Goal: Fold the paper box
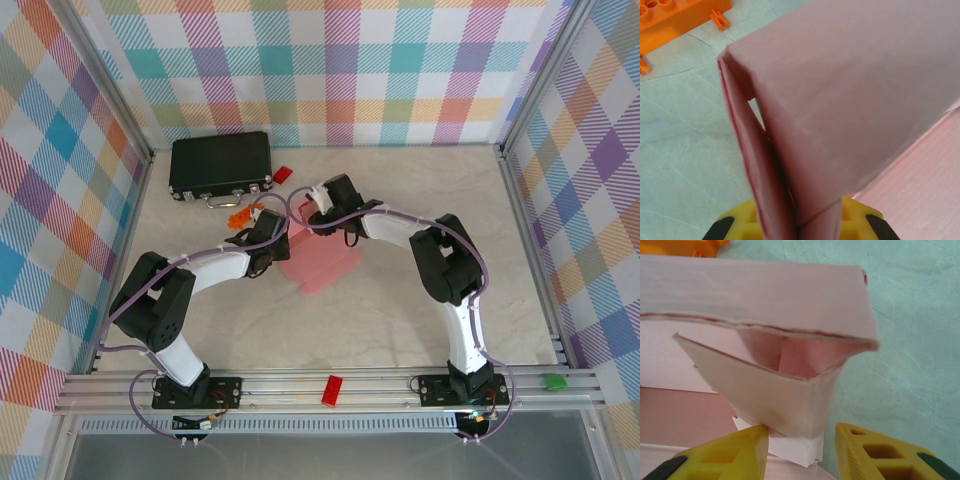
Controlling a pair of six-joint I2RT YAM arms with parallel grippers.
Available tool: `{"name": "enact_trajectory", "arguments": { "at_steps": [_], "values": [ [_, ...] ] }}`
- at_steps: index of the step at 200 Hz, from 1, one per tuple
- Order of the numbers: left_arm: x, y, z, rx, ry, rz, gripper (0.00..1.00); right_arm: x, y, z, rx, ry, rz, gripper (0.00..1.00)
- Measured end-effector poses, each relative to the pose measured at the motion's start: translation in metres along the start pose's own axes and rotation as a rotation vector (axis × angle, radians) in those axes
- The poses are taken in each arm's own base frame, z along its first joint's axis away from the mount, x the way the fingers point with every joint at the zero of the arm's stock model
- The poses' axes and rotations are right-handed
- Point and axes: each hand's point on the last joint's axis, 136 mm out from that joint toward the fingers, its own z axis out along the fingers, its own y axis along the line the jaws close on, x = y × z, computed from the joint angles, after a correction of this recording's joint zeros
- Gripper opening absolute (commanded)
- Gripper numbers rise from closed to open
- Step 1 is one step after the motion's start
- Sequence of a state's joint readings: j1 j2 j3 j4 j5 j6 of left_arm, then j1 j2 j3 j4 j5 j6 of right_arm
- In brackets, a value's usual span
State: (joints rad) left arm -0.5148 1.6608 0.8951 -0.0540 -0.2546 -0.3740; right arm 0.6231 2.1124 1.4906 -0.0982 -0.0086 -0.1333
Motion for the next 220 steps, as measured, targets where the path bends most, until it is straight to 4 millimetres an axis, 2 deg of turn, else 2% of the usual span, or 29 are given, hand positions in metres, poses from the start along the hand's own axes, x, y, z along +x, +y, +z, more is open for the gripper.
{"name": "enact_trajectory", "arguments": {
  "at_steps": [56, 79, 94, 117, 134, 155, 181, 204, 220],
  "values": [
    [-0.001, 0.0, 0.0, -0.001, 0.001, 0.004, 0.0, -0.005, 0.0, 0.003, -0.008, 0.012, 0.019, 0.22],
    [0.001, 0.001, 0.0, -0.005, 0.008, 0.006, 0.0, -0.006, -0.001, 0.003, -0.007, 0.013, 0.022, 0.2],
    [0.002, 0.001, -0.001, -0.008, 0.013, 0.008, 0.0, -0.007, 0.0, 0.004, -0.011, 0.014, 0.021, 0.23],
    [0.0, 0.001, -0.001, -0.009, 0.014, 0.016, 0.0, -0.007, 0.001, 0.005, -0.018, 0.026, 0.022, 0.33],
    [0.001, 0.001, -0.002, -0.01, 0.021, 0.029, 0.0, 0.0, 0.002, 0.006, -0.036, 0.047, 0.024, 0.48],
    [0.003, -0.001, -0.002, 0.0, 0.032, 0.042, 0.0, 0.008, 0.004, 0.008, -0.081, 0.069, 0.052, 0.55],
    [0.003, -0.004, -0.003, 0.014, 0.038, 0.057, 0.0, 0.009, 0.004, 0.007, -0.129, 0.066, 0.088, 0.56],
    [0.003, -0.004, -0.003, 0.015, 0.037, 0.06, 0.0, 0.011, 0.004, 0.006, -0.159, 0.067, 0.107, 0.53],
    [0.002, -0.004, -0.003, 0.015, 0.037, 0.059, 0.0, 0.012, 0.003, 0.005, -0.173, 0.067, 0.113, 0.56]
  ]
}}
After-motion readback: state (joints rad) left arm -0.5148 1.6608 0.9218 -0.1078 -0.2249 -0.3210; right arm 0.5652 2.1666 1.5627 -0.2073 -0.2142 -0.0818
